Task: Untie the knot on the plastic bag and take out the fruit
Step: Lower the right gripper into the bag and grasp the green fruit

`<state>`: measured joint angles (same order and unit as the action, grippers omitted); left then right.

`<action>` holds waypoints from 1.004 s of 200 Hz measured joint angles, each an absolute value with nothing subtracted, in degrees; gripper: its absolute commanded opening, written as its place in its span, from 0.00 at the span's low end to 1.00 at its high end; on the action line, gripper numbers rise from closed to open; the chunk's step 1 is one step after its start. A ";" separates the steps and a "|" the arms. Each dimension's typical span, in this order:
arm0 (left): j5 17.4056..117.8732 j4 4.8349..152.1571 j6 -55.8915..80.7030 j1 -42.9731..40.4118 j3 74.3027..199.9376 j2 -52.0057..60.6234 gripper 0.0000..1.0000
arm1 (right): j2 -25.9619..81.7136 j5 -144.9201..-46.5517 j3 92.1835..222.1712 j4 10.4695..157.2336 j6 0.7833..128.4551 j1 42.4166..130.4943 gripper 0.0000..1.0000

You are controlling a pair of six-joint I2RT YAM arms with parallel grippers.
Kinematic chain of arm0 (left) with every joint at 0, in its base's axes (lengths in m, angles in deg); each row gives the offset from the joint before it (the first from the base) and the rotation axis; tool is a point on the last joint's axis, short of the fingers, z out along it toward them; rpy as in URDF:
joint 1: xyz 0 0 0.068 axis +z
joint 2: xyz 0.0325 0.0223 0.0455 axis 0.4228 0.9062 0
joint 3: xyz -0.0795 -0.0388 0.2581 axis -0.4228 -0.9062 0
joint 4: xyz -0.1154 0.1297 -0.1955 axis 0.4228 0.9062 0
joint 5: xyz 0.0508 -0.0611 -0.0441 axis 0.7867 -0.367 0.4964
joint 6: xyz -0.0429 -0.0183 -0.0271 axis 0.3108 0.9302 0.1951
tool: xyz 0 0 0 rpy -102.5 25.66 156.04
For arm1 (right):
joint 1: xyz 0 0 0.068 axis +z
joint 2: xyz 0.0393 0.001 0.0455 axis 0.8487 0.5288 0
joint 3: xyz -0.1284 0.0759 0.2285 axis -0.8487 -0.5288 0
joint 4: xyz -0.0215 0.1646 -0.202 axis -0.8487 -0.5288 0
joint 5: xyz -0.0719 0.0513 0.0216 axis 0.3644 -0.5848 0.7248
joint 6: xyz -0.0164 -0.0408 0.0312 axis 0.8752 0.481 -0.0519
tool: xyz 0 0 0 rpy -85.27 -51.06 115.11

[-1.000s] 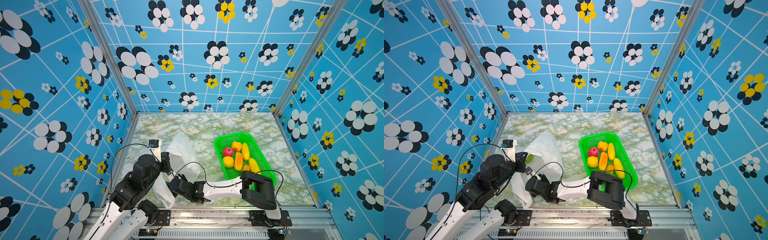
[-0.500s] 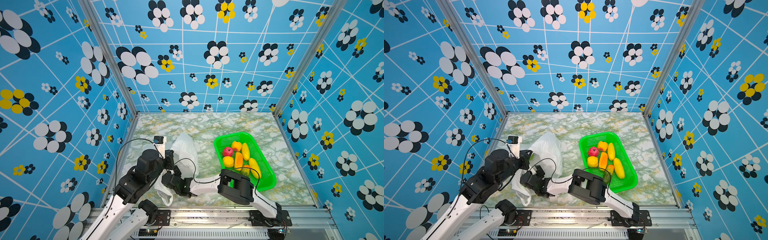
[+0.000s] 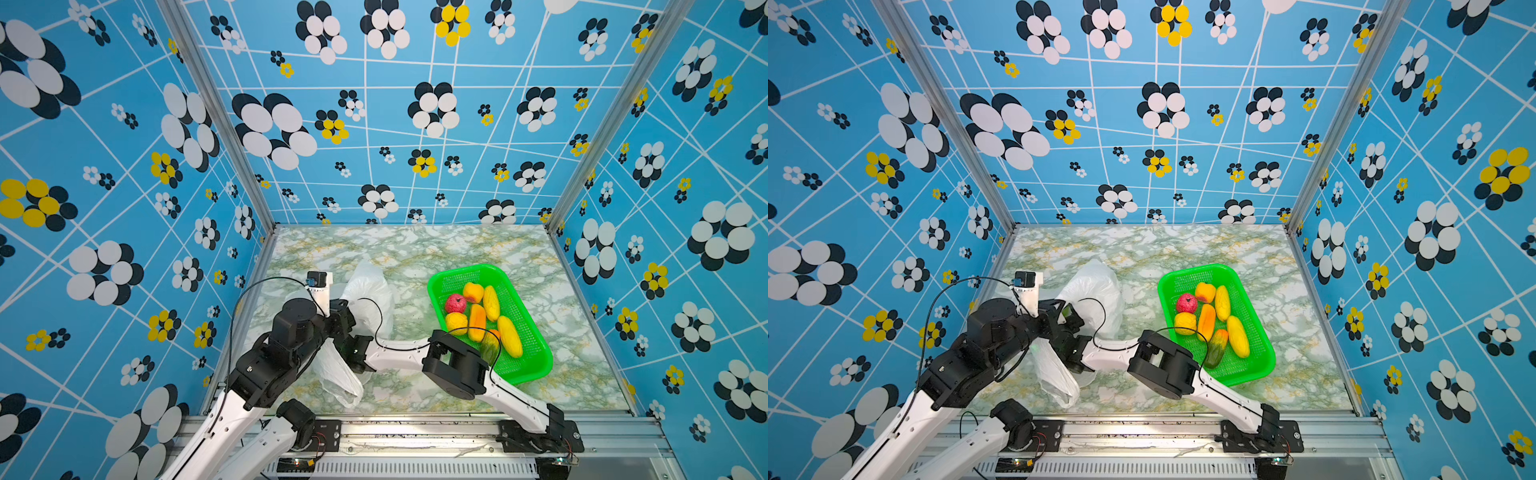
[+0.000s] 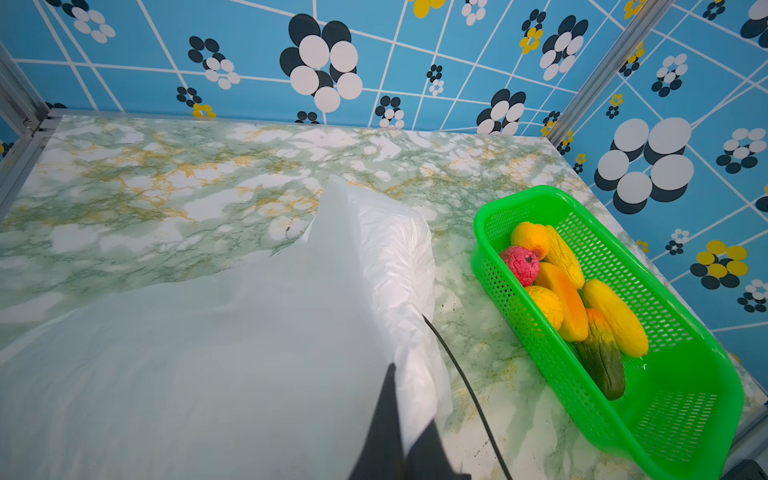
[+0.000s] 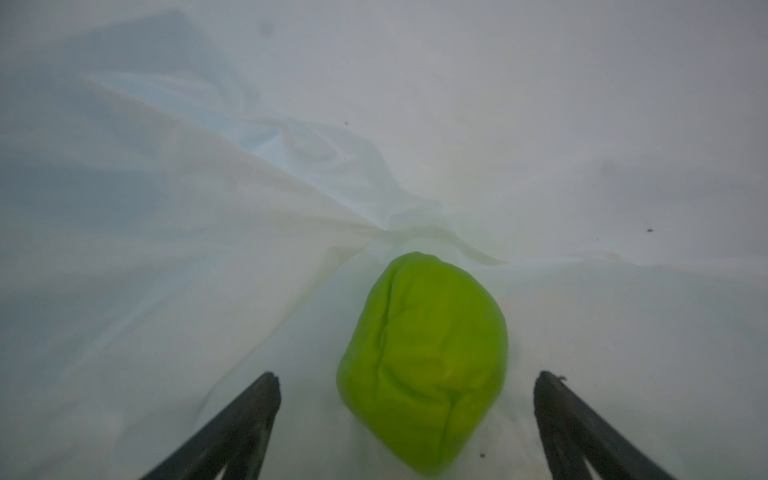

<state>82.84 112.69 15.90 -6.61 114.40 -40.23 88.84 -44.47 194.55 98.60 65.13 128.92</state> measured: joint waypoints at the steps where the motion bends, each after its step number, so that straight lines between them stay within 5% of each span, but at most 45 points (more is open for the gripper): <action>1: 82.81 112.69 15.90 -6.61 114.40 -40.23 0.00 | 89.02 -44.43 194.86 98.42 65.15 128.90 0.97; 55: 82.75 112.69 15.87 -6.61 114.40 -40.23 0.00 | 99.82 -44.10 214.62 83.89 62.96 126.23 0.96; 130: 82.99 112.71 15.87 -6.61 114.40 -40.23 0.00 | 100.43 -46.18 215.84 79.84 64.71 125.03 0.58; 201: 85.92 112.78 15.83 -6.43 114.40 -39.44 0.00 | 79.05 -46.75 178.20 95.43 68.04 128.11 0.55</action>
